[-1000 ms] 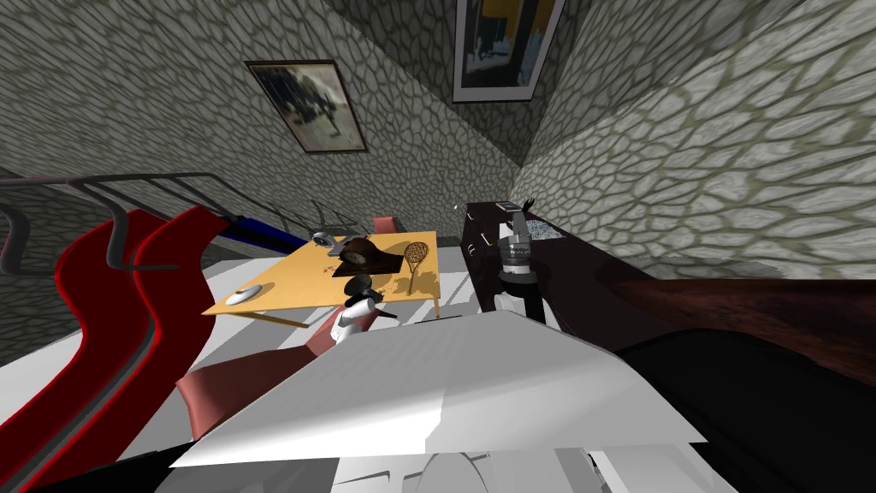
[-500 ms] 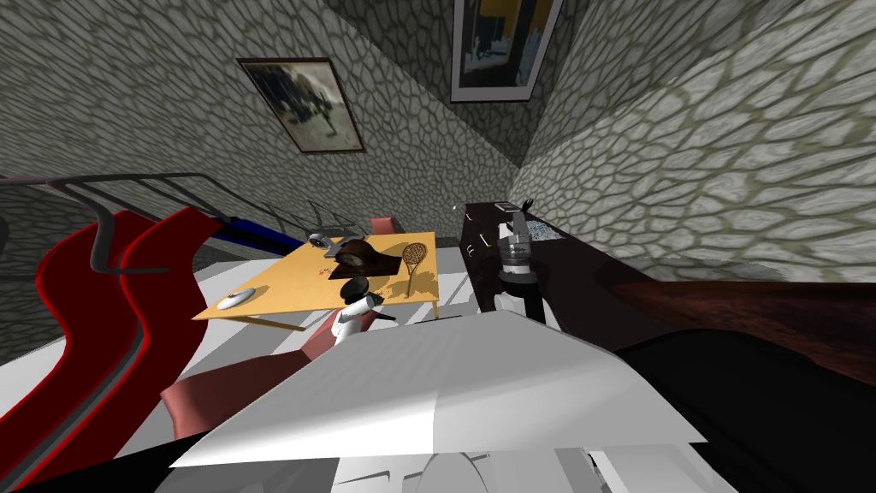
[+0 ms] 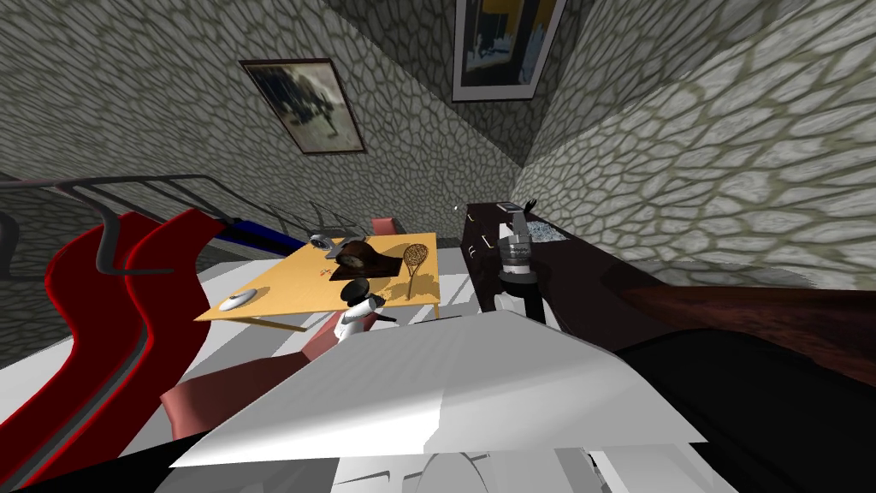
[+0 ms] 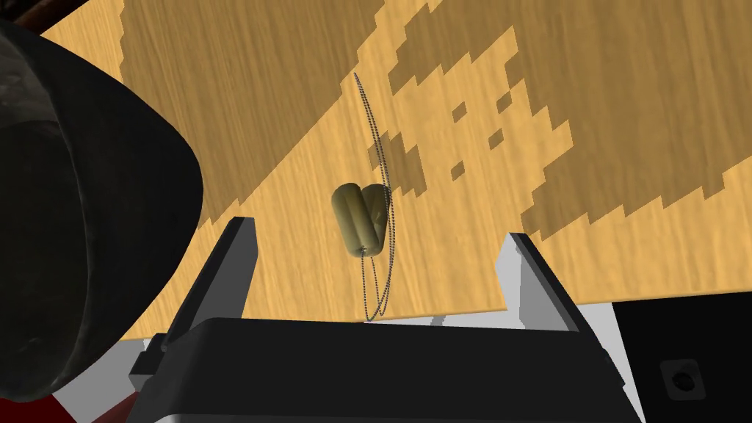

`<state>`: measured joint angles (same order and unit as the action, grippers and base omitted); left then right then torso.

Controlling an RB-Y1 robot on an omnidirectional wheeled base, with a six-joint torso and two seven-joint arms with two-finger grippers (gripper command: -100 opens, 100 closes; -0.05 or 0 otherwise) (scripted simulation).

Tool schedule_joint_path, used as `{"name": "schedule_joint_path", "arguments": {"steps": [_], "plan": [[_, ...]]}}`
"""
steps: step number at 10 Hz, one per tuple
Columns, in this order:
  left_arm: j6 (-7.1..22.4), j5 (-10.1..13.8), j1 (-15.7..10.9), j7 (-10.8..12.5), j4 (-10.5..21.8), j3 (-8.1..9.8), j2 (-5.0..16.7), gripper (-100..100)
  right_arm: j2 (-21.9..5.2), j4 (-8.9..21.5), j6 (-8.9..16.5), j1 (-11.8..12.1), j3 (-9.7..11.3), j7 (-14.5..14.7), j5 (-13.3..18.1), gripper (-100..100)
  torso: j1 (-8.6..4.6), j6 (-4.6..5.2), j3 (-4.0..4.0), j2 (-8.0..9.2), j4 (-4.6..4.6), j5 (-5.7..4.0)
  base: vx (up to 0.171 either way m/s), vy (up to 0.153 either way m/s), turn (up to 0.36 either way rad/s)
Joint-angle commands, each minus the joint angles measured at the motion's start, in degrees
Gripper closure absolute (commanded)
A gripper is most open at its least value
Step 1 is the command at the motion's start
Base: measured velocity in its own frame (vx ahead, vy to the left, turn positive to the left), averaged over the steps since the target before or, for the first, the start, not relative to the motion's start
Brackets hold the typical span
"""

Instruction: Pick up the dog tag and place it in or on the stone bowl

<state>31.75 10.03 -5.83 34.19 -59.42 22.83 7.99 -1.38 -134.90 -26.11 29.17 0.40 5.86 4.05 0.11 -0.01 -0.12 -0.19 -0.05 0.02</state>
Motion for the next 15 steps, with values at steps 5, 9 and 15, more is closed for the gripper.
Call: {"name": "schedule_joint_path", "arguments": {"steps": [5,9,15], "plan": [[-0.03,-0.2,0.03,-0.47,0.19,-0.28,0.01,100,0.0,0.0,0.0,0.0,0.0,0.0,0.0,0,-0.08,-0.22,0.2,0.25,0.16,0.02,-0.001,0.001,-0.009],[2.24,-0.23,0.08,0.61,-2.26,0.17,0.36,100,0.0,0.0,0.0,-0.01,0.0,0.0,0.0,0,-0.12,-0.23,0.27,0.36,0.19,-0.05,-0.013,-0.008,0.003],[6.37,2.19,-1.89,0.89,-3.96,2.02,2.33,100,0.01,0.0,0.0,-0.02,0.01,0.0,0.0,0,-0.41,-0.21,0.43,0.7,0.19,-0.13,-0.065,-0.036,0.013]]}}
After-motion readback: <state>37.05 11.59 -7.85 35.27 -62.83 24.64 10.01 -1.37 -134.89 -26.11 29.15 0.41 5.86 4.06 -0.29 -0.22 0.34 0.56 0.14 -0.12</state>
